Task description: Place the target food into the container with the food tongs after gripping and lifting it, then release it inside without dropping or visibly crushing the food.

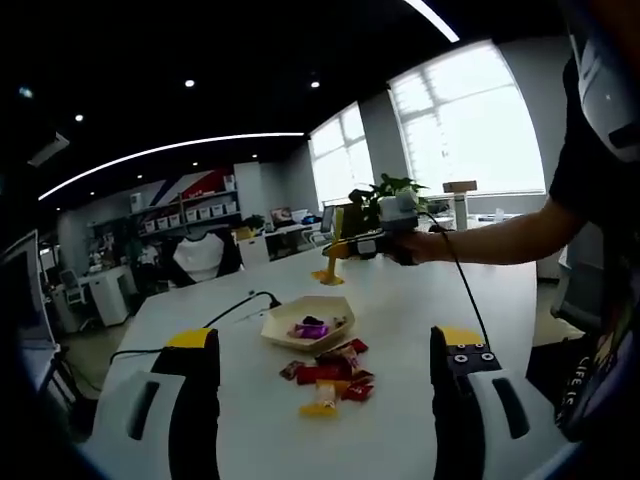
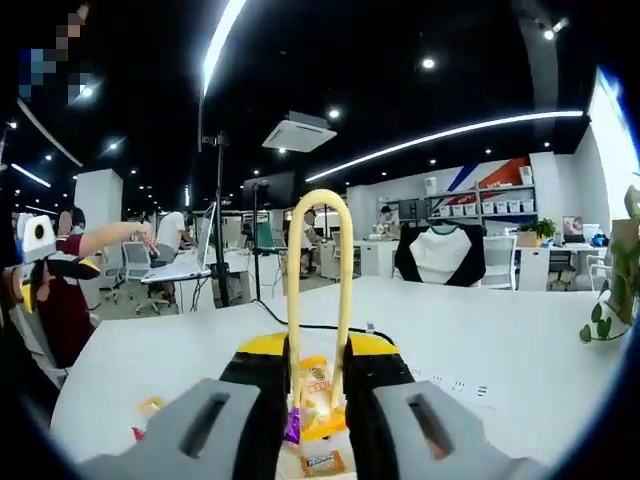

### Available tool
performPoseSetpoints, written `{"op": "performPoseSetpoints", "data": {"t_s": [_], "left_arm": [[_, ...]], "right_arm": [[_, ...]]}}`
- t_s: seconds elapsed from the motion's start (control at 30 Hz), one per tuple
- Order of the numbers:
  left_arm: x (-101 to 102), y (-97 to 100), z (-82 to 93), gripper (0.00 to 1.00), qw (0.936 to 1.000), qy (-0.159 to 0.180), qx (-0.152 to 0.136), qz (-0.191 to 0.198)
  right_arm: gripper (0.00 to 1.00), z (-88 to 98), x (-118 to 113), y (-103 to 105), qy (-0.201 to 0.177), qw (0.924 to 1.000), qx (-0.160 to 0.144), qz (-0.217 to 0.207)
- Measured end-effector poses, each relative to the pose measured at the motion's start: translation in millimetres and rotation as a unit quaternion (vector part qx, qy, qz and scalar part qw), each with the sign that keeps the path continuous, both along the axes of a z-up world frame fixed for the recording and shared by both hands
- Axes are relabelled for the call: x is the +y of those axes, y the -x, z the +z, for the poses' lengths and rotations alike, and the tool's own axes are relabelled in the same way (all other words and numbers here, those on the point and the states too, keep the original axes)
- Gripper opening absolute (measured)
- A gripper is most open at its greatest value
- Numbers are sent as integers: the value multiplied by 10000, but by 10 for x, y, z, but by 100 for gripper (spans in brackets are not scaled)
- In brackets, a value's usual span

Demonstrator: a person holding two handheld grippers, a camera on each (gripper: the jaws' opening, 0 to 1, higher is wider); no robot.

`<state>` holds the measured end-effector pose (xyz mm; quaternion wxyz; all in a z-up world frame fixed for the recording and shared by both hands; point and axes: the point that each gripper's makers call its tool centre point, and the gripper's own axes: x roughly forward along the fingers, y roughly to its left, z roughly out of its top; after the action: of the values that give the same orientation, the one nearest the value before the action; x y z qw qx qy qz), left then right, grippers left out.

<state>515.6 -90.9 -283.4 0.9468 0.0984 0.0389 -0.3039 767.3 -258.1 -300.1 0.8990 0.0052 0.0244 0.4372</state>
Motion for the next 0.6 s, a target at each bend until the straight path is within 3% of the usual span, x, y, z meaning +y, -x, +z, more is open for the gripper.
{"op": "performPoseSetpoints", "data": {"t_s": [0.43,0.47,0.5,0.53,0.6], "left_arm": [[94,9,-20,92,9999,42,34,87],[99,8,-25,92,9999,44,40,97],[103,9,-33,92,9999,48,48,100],[102,9,-40,92,9999,50,61,98],[95,7,-60,92,9999,41,86,86]], "right_arm": [[15,-272,51,-174,436,9988,100,-221],[15,-288,38,-195,462,9985,75,-299],[15,-298,-33,-256,764,9956,-121,-535],[15,-302,-13,-253,970,9938,-284,-455],[15,-324,83,-215,805,9963,-91,-283]]}}
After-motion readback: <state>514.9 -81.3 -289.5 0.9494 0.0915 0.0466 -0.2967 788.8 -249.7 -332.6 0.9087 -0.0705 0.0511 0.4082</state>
